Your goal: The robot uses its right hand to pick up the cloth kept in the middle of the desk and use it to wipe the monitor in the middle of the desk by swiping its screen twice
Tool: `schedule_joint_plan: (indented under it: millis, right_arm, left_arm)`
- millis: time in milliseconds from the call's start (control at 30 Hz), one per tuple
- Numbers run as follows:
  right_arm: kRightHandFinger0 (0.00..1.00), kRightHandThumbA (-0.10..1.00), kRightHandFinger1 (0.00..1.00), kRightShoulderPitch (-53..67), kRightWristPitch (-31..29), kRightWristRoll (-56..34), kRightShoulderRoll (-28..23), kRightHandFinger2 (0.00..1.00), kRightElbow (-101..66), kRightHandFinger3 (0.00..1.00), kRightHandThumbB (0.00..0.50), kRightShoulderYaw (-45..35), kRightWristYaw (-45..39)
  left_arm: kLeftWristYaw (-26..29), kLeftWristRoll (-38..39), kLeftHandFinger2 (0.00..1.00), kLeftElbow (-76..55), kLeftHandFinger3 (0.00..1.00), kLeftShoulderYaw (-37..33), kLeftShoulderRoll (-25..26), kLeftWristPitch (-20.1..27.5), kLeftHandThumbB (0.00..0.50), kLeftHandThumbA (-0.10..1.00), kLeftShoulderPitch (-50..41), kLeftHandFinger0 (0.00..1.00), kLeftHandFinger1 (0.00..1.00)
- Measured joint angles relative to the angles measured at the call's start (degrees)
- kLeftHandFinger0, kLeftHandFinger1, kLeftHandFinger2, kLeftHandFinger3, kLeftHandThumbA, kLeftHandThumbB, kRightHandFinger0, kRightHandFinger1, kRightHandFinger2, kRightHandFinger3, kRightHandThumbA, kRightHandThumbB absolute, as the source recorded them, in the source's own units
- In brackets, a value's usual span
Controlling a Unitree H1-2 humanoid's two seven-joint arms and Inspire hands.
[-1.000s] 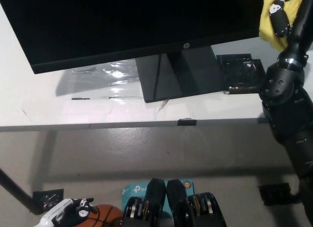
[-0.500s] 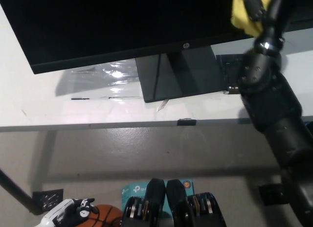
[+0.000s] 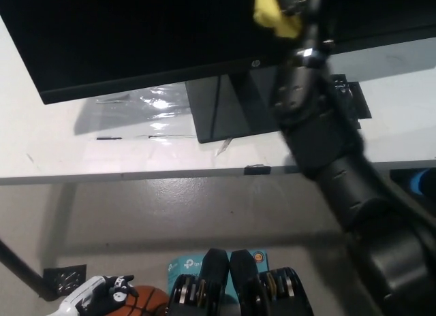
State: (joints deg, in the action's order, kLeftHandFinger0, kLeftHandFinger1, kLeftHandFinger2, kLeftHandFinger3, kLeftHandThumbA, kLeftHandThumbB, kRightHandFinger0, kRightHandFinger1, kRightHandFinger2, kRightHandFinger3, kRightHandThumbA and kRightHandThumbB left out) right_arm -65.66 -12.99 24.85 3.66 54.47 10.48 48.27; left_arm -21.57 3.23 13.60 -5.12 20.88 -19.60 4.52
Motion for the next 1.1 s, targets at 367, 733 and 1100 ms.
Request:
schedule_joint_plan:
  millis: [367,733,1100]
  right_arm:
    - [0.00,-0.10,0.00,-2.63,-0.03,1.46,8.89,0.00,2.40,0.20,0.038,3.33,0.76]
    - [0.00,-0.10,0.00,-2.55,-0.16,4.05,8.80,0.01,1.81,0.27,0.043,6.23,0.69]
    - [0.00,-0.10,0.00,10.49,-0.14,5.27,-1.90,0.05,-16.36,0.19,0.051,6.35,-3.88]
  left_arm:
    - [0.00,-0.07,1.00,0.04,1.00,-0.30,0.01,0.00,0.184,0.05,0.77,1.00,1.00]
    - [-0.01,-0.04,1.00,0.06,1.00,-0.36,0.01,0.01,0.179,0.02,0.76,1.00,1.00]
    - [-0.01,-0.06,1.00,0.83,1.00,-0.25,0.01,0.08,0.188,0.05,0.69,1.00,1.00]
